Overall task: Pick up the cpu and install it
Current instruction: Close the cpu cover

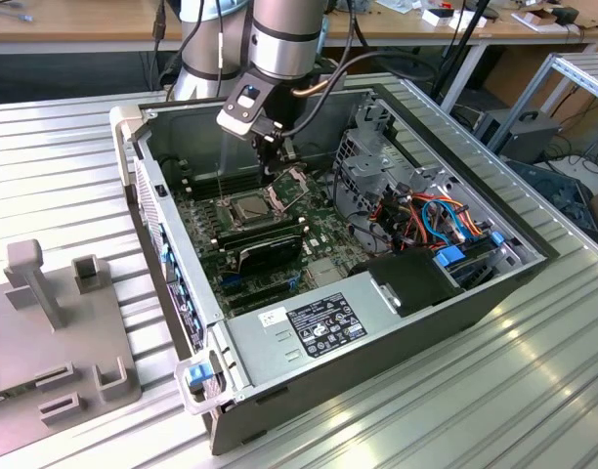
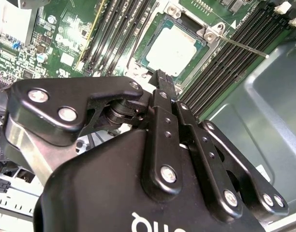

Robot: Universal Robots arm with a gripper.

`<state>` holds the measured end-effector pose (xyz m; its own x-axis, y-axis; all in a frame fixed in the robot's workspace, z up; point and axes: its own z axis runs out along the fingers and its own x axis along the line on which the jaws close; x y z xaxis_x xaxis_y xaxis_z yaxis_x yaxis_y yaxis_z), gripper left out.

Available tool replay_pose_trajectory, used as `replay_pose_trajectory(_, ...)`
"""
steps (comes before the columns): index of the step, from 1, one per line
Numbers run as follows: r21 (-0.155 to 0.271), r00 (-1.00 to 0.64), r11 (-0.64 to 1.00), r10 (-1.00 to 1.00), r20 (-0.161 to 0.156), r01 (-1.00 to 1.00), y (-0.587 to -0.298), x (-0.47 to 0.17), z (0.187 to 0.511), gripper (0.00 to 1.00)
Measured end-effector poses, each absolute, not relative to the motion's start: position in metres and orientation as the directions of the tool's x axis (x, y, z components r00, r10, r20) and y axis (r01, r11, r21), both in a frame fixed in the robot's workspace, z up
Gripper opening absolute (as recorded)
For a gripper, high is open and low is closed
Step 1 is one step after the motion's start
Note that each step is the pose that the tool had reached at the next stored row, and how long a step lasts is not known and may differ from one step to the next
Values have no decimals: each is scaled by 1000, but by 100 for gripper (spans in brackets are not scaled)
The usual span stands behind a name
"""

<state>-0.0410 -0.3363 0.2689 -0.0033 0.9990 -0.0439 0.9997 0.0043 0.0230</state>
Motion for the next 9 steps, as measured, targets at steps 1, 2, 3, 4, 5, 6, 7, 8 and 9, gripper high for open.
replay_pose_trajectory(1, 23, -3, 4, 999, -44, 1000, -336, -40, 269, 11)
replay_pose_trajectory(2, 23, -3, 4, 999, -44, 1000, -336, -39, 269, 11)
replay_pose_trajectory(3, 23, -3, 4, 999, -44, 1000, -336, -38, 269, 11)
replay_pose_trajectory(4, 23, -3, 4, 999, -44, 1000, -336, -37, 269, 11)
replay_pose_trajectory(5, 23, -3, 4, 999, -44, 1000, -336, -36, 269, 11)
replay_pose_trajectory(6, 23, -3, 4, 999, -44, 1000, -336, -35, 269, 11)
replay_pose_trajectory(7, 23, -3, 4, 999, -44, 1000, -336, -34, 269, 11)
replay_pose_trajectory(8, 23, -3, 4, 999, -44, 1000, -336, -33, 269, 11)
replay_pose_trajectory(9, 23, -3, 4, 999, -44, 1000, -336, -31, 269, 11)
